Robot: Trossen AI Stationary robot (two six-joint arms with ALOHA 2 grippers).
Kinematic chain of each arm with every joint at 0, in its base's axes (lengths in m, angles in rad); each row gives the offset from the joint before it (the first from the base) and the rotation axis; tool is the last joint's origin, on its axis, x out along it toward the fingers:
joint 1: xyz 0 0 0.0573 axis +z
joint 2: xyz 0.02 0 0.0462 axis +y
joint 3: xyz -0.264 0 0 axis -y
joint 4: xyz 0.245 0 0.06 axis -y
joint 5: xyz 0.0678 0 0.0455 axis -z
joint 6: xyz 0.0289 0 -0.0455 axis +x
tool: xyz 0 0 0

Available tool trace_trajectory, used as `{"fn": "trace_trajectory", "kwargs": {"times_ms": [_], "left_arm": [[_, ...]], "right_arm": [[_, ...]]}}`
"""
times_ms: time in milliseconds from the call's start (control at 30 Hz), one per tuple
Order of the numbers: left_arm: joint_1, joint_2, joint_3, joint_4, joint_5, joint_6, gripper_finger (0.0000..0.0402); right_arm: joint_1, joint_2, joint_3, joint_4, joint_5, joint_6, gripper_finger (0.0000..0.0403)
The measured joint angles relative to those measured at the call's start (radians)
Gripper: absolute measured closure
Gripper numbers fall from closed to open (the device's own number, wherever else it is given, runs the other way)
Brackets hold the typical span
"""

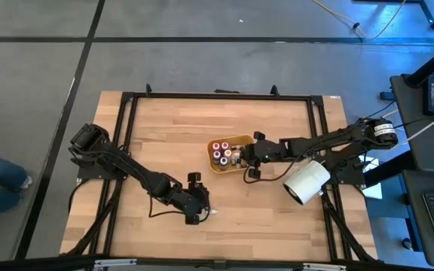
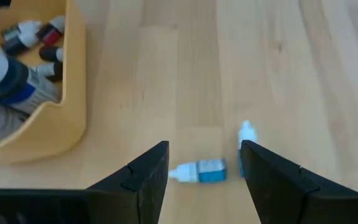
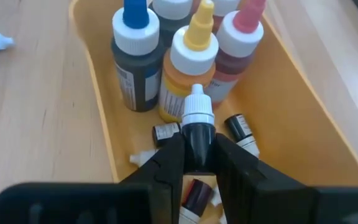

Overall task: Pick & Place food coloring
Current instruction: Put the small red food coloring bottle into the yellow bin

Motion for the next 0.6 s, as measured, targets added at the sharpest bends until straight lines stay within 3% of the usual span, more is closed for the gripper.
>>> {"fn": "trace_trajectory", "kwargs": {"times_ms": [333, 600], "left_arm": [[0.040, 0.000, -0.030, -0.017, 0.086, 0.372, 0.0228], [0.069, 0.000, -0.030, -0.016, 0.181, 0.559, 0.0251]], "right_arm": [[0.000, 0.000, 0.000, -0.017, -0.003, 0.037, 0.0322], [0.000, 0.000, 0.000, -0.025, -0.003, 0.113, 0.0322]]}}
